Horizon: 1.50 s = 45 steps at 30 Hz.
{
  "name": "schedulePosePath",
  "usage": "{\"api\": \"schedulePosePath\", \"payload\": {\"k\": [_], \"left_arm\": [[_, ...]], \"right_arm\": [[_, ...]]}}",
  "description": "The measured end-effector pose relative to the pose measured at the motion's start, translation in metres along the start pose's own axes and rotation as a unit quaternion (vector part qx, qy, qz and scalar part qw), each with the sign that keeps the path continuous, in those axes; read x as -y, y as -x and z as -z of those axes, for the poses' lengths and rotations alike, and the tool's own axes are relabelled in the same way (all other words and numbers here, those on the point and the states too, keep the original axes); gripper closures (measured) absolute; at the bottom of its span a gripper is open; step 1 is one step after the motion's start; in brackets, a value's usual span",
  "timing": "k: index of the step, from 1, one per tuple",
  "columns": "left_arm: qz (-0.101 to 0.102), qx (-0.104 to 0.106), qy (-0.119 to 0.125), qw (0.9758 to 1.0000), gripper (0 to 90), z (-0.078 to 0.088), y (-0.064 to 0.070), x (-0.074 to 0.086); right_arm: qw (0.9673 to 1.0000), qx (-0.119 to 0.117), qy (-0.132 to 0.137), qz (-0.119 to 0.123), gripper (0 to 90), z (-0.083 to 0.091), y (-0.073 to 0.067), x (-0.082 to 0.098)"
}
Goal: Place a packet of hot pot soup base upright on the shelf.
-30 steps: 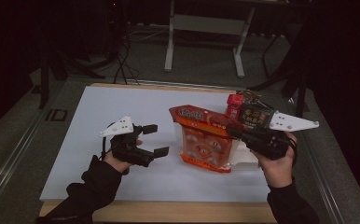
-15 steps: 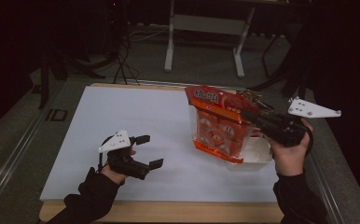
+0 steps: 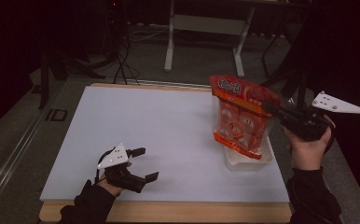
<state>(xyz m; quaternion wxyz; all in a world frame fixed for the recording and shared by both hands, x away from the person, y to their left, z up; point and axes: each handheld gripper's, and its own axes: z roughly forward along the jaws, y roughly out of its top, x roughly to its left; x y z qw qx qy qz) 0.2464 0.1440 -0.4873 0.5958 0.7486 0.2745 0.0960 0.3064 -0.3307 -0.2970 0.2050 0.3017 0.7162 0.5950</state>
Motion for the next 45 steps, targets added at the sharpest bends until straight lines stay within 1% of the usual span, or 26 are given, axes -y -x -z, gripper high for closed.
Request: {"api": "schedulePosePath", "payload": {"k": [5, 6, 7, 11, 12, 13, 15, 16, 17, 19, 20, 22, 24, 26, 27, 31, 32, 34, 36, 37, 38, 40, 42, 43, 44, 45], "left_arm": [[0.006, -0.003, -0.004, 1.0000, 1.9, 0.002, -0.001, 0.008], [0.009, -0.002, -0.005, 1.0000, 1.9, 0.002, -0.002, 0.009], [0.011, -0.004, -0.005, 0.9999, 1.9, 0.002, -0.002, 0.010], [0.015, -0.010, -0.002, 0.9998, 1.9, 0.004, -0.004, 0.014], [0.018, -0.010, -0.001, 0.9998, 2.0, 0.004, -0.005, 0.014], [0.019, -0.011, 0.001, 0.9998, 2.0, 0.004, -0.005, 0.015], [0.020, -0.012, 0.000, 0.9997, 2.0, 0.004, -0.006, 0.016], [0.022, -0.012, 0.002, 0.9997, 1.9, 0.003, -0.006, 0.016], [0.022, -0.010, 0.000, 0.9997, 1.9, 0.003, -0.006, 0.016], [0.020, -0.011, 0.001, 0.9997, 1.9, 0.003, -0.006, 0.017], [0.020, -0.012, 0.000, 0.9997, 2.0, 0.003, -0.007, 0.017], [0.019, -0.012, 0.000, 0.9997, 2.0, 0.002, -0.007, 0.017], [0.022, -0.012, -0.001, 0.9997, 2.0, 0.002, -0.008, 0.018], [0.023, -0.013, -0.002, 0.9996, 1.9, 0.002, -0.008, 0.019], [0.026, -0.012, -0.002, 0.9996, 1.9, 0.001, -0.009, 0.020], [0.027, -0.013, -0.002, 0.9995, 1.9, 0.001, -0.010, 0.021], [0.030, -0.013, -0.001, 0.9995, 1.9, 0.001, -0.011, 0.021], [0.028, -0.015, -0.003, 0.9995, 2.0, 0.001, -0.011, 0.021], [0.031, -0.014, -0.001, 0.9994, 1.9, 0.001, -0.012, 0.021], [0.030, -0.015, -0.003, 0.9994, 1.9, 0.001, -0.011, 0.021], [0.028, -0.015, -0.005, 0.9995, 2.0, 0.000, -0.011, 0.021], [0.032, -0.014, -0.004, 0.9994, 1.9, 0.000, -0.011, 0.022], [0.031, -0.015, -0.005, 0.9994, 1.9, 0.000, -0.011, 0.023], [0.033, -0.014, -0.004, 0.9993, 2.0, 0.000, -0.012, 0.023], [0.034, -0.015, -0.004, 0.9993, 2.0, 0.000, -0.012, 0.023], [0.033, -0.016, -0.005, 0.9993, 2.0, 0.000, -0.013, 0.023]], "right_arm": [[0.9998, 0.017, -0.005, -0.013, 90.0, 0.006, 0.014, 0.007], [0.9997, 0.018, -0.005, -0.016, 90.0, 0.007, 0.016, 0.009], [0.9997, 0.018, -0.005, -0.016, 90.0, 0.007, 0.016, 0.009], [0.9994, 0.024, -0.008, -0.025, 90.0, 0.008, 0.024, 0.016], [0.9992, 0.022, -0.010, -0.032, 90.0, 0.008, 0.028, 0.019], [0.9991, 0.024, -0.007, -0.035, 90.0, 0.008, 0.030, 0.020], [0.9990, 0.022, -0.008, -0.037, 90.0, 0.008, 0.031, 0.022], [0.9988, 0.017, -0.007, -0.045, 90.0, 0.008, 0.034, 0.024], [0.9988, 0.017, -0.007, -0.045, 90.0, 0.008, 0.034, 0.024], [0.9987, 0.019, -0.011, -0.047, 90.0, 0.007, 0.035, 0.027], [0.9985, 0.015, -0.010, -0.051, 90.0, 0.007, 0.036, 0.028], [0.9986, 0.020, -0.015, -0.047, 90.0, 0.006, 0.036, 0.031], [0.9983, 0.016, -0.017, -0.054, 90.0, 0.007, 0.038, 0.035], [0.9983, 0.018, -0.017, -0.052, 90.0, 0.007, 0.038, 0.036], [0.9980, 0.014, -0.014, -0.060, 90.0, 0.008, 0.040, 0.039], [0.9978, 0.015, -0.019, -0.062, 90.0, 0.010, 0.043, 0.042], [0.9977, 0.019, -0.020, -0.062, 90.0, 0.011, 0.043, 0.043], [0.9977, 0.020, -0.019, -0.063, 90.0, 0.012, 0.044, 0.046], [0.9975, 0.020, -0.019, -0.065, 90.0, 0.011, 0.045, 0.051], [0.9973, 0.019, -0.021, -0.068, 90.0, 0.010, 0.046, 0.054], [0.9966, 0.018, -0.024, -0.077, 90.0, 0.008, 0.049, 0.061], [0.9962, 0.017, -0.027, -0.082, 90.0, 0.007, 0.051, 0.064], [0.9957, 0.019, -0.044, -0.079, 90.0, 0.003, 0.051, 0.071], [0.9948, 0.019, -0.052, -0.085, 90.0, 0.000, 0.053, 0.080], [0.9948, 0.019, -0.052, -0.085, 90.0, 0.000, 0.053, 0.080], [0.9943, 0.023, -0.049, -0.091, 90.0, 0.003, 0.055, 0.086]]}}
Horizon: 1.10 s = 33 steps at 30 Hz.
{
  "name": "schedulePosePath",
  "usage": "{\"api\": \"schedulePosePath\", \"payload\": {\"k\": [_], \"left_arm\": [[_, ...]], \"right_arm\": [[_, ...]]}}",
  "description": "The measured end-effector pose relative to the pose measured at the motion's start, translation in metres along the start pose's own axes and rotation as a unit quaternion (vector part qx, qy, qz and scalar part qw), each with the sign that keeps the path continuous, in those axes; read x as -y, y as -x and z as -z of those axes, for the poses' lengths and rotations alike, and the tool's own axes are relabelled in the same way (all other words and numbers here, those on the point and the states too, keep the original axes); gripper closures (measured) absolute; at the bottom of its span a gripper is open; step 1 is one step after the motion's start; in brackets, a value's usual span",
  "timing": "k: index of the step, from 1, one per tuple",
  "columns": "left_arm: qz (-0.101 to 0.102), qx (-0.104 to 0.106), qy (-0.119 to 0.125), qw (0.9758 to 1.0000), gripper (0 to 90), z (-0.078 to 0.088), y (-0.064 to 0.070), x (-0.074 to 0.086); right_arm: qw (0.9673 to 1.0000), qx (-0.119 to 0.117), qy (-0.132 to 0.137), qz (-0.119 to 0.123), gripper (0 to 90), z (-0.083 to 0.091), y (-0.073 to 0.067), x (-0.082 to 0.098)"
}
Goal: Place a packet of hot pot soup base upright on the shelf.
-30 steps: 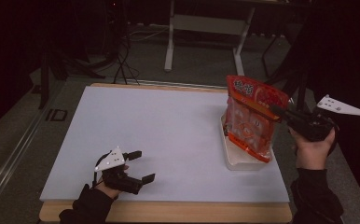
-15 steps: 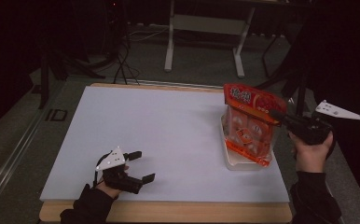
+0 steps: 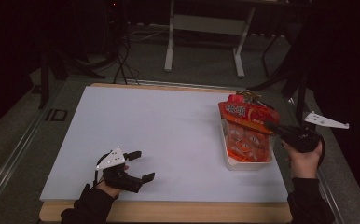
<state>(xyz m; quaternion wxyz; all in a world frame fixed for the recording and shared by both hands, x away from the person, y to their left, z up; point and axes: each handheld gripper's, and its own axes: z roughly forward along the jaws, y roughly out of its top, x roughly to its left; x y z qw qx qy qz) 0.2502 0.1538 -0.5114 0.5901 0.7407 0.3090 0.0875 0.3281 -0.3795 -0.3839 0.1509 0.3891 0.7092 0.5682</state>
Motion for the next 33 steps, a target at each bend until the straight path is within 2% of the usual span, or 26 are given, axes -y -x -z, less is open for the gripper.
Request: {"api": "schedulePosePath", "payload": {"k": [2, 3, 9, 19, 24, 33], "left_arm": [[0.002, -0.001, 0.000, 1.0000, 1.9, 0.000, 0.000, 0.001], [0.002, -0.001, -0.001, 1.0000, 1.9, -0.001, -0.001, 0.001], [0.000, -0.002, -0.004, 1.0000, 2.0, -0.002, -0.001, 0.002], [0.005, -0.003, -0.005, 1.0000, 2.0, -0.002, -0.003, 0.004], [0.007, -0.005, -0.007, 0.9999, 2.0, -0.003, -0.003, 0.004], [0.011, -0.003, -0.005, 0.9999, 2.0, -0.003, -0.004, 0.005]], "right_arm": [[1.0000, 0.002, 0.004, -0.003, 90.0, 0.002, 0.002, 0.002], [0.9999, 0.001, 0.009, -0.013, 90.0, 0.005, 0.006, 0.006], [0.9998, 0.007, 0.012, -0.013, 90.0, 0.009, 0.009, 0.012], [0.9994, 0.009, 0.016, -0.028, 90.0, 0.013, 0.017, 0.029], [0.9990, 0.026, 0.019, -0.030, 89.6, 0.015, 0.025, 0.028], [0.9973, 0.046, 0.019, -0.055, 89.0, 0.012, 0.044, 0.025]]}}
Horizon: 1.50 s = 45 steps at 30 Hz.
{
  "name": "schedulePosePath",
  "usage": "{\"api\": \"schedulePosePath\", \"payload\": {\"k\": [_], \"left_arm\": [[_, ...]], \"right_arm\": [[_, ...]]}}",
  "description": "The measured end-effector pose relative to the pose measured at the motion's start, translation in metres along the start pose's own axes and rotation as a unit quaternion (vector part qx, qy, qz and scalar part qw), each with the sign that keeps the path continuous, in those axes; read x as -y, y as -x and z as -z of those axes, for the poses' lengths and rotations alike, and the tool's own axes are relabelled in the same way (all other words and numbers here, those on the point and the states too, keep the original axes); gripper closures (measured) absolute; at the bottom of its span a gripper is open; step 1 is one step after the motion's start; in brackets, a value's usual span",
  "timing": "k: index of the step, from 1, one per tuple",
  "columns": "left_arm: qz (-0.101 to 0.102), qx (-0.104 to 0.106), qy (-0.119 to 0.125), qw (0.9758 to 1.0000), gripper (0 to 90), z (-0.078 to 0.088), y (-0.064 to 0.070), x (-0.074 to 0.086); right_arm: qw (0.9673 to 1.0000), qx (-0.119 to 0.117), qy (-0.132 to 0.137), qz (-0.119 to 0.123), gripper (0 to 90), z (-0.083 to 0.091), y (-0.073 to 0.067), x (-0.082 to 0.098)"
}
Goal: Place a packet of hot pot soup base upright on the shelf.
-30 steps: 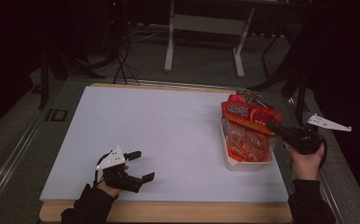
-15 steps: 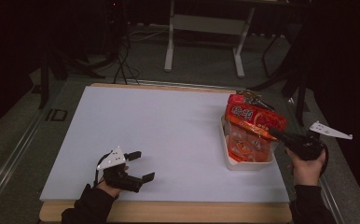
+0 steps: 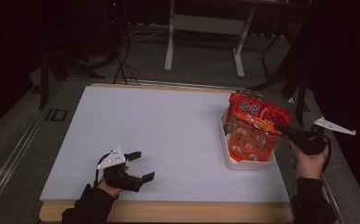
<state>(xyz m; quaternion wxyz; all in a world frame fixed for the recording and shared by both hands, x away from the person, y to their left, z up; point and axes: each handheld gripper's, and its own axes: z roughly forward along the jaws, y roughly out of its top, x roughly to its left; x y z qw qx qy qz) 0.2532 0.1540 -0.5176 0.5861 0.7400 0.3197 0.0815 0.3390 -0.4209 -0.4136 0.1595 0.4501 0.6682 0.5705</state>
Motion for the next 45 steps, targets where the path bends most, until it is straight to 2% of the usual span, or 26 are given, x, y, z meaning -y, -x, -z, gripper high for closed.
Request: {"api": "schedulePosePath", "payload": {"k": [4, 8, 17, 18, 21, 22, 23, 25, 26, 27, 28, 29, 30, 32, 34, 35, 37, 38, 39, 40, 41, 42, 43, 45], "left_arm": [[-0.001, 0.000, 0.000, 1.0000, 2.0, 0.000, 0.000, 0.000], [-0.002, 0.001, 0.001, 1.0000, 2.0, 0.000, 0.000, 0.000], [-0.011, 0.003, -0.003, 0.9999, 2.0, 0.000, 0.002, -0.001], [-0.012, 0.004, -0.005, 0.9999, 2.0, 0.000, 0.003, -0.001], [-0.008, 0.006, -0.006, 0.9999, 1.9, -0.001, 0.002, -0.001], [-0.008, 0.006, -0.006, 0.9999, 2.0, -0.001, 0.002, -0.001], [-0.006, 0.006, -0.005, 0.9999, 2.0, -0.001, 0.002, 0.000], [-0.007, 0.005, -0.006, 1.0000, 2.0, -0.001, 0.002, 0.000], [-0.007, 0.005, -0.006, 0.9999, 2.0, -0.001, 0.002, 0.000], [-0.007, 0.004, -0.006, 0.9999, 1.9, -0.001, 0.002, 0.000], [-0.007, 0.004, -0.006, 0.9999, 1.9, -0.001, 0.002, 0.000], [-0.006, 0.005, -0.006, 1.0000, 2.0, -0.001, 0.002, 0.000], [-0.006, 0.004, -0.008, 0.9999, 2.0, -0.001, 0.002, 0.000], [-0.005, 0.004, -0.010, 0.9999, 2.0, -0.001, 0.002, 0.000], [-0.006, 0.004, -0.010, 0.9999, 1.9, -0.001, 0.002, 0.000], [-0.007, 0.005, -0.010, 0.9999, 2.0, -0.001, 0.002, 0.000], [-0.008, 0.005, -0.011, 0.9999, 1.9, 0.000, 0.003, 0.000], [-0.009, 0.005, -0.012, 0.9999, 2.0, 0.000, 0.003, 0.000], [-0.010, 0.005, -0.011, 0.9999, 2.0, 0.000, 0.003, 0.000], [-0.010, 0.005, -0.011, 0.9999, 2.0, 0.000, 0.004, 0.000], [-0.011, 0.005, -0.013, 0.9998, 2.0, 0.000, 0.004, 0.000], [-0.013, 0.003, -0.013, 0.9998, 2.0, 0.000, 0.004, 0.000], [-0.014, 0.003, -0.013, 0.9998, 2.0, 0.000, 0.004, 0.000], [-0.016, 0.003, -0.014, 0.9998, 1.9, 0.001, 0.005, 0.000]], "right_arm": [[1.0000, -0.004, 0.002, 0.000, 88.7, 0.001, -0.001, -0.001], [0.9999, -0.002, -0.002, 0.017, 88.0, 0.002, -0.009, -0.004], [0.9995, 0.007, -0.012, 0.028, 78.5, 0.004, -0.018, -0.010], [0.9994, 0.007, -0.002, 0.034, 68.8, 0.007, -0.023, -0.016], [0.9990, 0.014, 0.014, 0.041, 56.2, 0.012, -0.031, -0.025], [0.9990, 0.014, 0.014, 0.041, 56.2, 0.012, -0.031, -0.025], [0.9987, 0.013, 0.020, 0.045, 52.1, 0.013, -0.034, -0.028], [0.9974, 0.019, 0.037, 0.059, 37.0, 0.018, -0.046, -0.041], [0.9974, 0.019, 0.037, 0.059, 37.0, 0.018, -0.046, -0.041], [0.9967, 0.020, 0.044, 0.065, 30.5, 0.021, -0.053, -0.048], [0.9967, 0.020, 0.044, 0.065, 30.5, 0.021, -0.053, -0.048], [0.9963, 0.012, 0.049, 0.070, 27.7, 0.022, -0.060, -0.054], [0.9963, 0.012, 0.049, 0.070, 27.7, 0.022, -0.060, -0.054], [0.9960, -0.005, 0.054, 0.071, 25.2, 0.022, -0.070, -0.061], [0.9958, -0.008, 0.056, 0.073, 24.0, 0.022, -0.073, -0.062], [0.9954, -0.019, 0.058, 0.074, 20.7, 0.020, -0.079, -0.064], [0.9953, -0.024, 0.059, 0.073, 19.5, 0.019, -0.082, -0.065], [0.9950, -0.041, 0.053, 0.074, 15.2, 0.015, -0.087, -0.064], [0.9950, -0.041, 0.053, 0.074, 15.2, 0.015, -0.087, -0.064], [0.9941, -0.052, 0.051, 0.080, 13.7, 0.012, -0.094, -0.062], [0.9941, -0.052, 0.051, 0.080, 13.7, 0.012, -0.094, -0.062], [0.9930, -0.064, 0.051, 0.085, 13.6, 0.009, -0.101, -0.060], [0.9930, -0.064, 0.051, 0.085, 13.6, 0.009, -0.101, -0.060], [0.9917, -0.082, 0.049, 0.086, 13.5, 0.006, -0.107, -0.057]]}}
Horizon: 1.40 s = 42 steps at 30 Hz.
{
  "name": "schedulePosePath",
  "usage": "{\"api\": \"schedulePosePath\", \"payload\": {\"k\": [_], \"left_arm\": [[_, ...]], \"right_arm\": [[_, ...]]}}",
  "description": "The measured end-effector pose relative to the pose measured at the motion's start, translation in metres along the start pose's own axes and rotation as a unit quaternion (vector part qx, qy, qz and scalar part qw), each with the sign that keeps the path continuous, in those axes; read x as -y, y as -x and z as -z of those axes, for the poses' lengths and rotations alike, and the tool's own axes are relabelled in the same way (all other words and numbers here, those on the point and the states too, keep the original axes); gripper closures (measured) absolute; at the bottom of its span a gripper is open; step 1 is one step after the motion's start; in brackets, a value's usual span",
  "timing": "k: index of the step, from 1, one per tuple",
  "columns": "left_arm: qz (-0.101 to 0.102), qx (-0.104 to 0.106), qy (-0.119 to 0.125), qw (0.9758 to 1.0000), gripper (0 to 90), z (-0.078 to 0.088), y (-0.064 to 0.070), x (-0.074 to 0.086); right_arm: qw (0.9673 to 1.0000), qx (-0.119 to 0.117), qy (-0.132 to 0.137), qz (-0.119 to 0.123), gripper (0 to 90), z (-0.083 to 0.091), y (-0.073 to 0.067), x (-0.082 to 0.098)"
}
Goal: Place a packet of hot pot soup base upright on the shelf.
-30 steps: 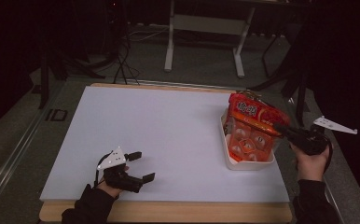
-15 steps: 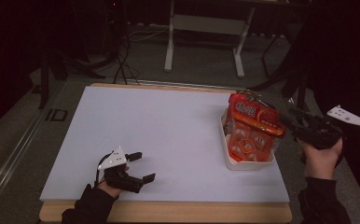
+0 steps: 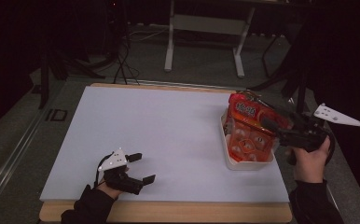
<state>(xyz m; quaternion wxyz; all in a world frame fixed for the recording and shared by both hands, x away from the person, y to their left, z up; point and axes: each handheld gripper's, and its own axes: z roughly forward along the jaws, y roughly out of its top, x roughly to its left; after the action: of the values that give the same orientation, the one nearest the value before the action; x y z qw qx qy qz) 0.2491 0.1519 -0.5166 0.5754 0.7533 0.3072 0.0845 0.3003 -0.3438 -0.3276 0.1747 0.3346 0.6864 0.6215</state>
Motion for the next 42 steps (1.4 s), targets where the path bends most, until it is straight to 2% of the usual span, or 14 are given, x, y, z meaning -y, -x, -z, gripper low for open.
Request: {"api": "schedulePosePath", "payload": {"k": [4, 9, 12, 14, 17, 24, 33, 42], "left_arm": [[0.001, 0.001, 0.000, 1.0000, 2.0, 0.000, 0.000, 0.000], [0.001, 0.000, 0.002, 1.0000, 1.9, 0.001, 0.000, 0.000], [0.000, 0.000, 0.001, 1.0000, 1.9, 0.001, 0.000, 0.000], [0.001, 0.000, 0.002, 1.0000, 2.0, 0.001, 0.000, 0.000], [0.001, 0.001, 0.002, 1.0000, 2.0, 0.001, 0.000, 0.000], [0.002, 0.000, 0.003, 1.0000, 2.0, 0.001, 0.000, 0.000], [-0.002, 0.001, 0.002, 1.0000, 2.0, 0.001, 0.001, 0.000], [-0.002, 0.002, 0.000, 1.0000, 2.0, 0.001, 0.001, 0.000]], "right_arm": [[0.9994, -0.018, -0.018, 0.022, 13.6, -0.012, -0.015, 0.009], [0.9987, -0.030, -0.030, 0.030, 13.8, -0.021, -0.024, 0.019], [0.9972, -0.038, -0.051, 0.038, 14.1, -0.032, -0.030, 0.033], [0.9972, -0.038, -0.051, 0.038, 14.1, -0.032, -0.030, 0.033], [0.9957, -0.051, -0.069, 0.037, 14.1, -0.043, -0.035, 0.048], [0.9933, -0.076, -0.081, 0.031, 14.3, -0.055, -0.041, 0.073], [0.9912, -0.081, -0.102, 0.023, 14.5, -0.064, -0.046, 0.100], [0.9887, -0.083, -0.121, 0.029, 15.6, -0.069, -0.050, 0.122]]}}
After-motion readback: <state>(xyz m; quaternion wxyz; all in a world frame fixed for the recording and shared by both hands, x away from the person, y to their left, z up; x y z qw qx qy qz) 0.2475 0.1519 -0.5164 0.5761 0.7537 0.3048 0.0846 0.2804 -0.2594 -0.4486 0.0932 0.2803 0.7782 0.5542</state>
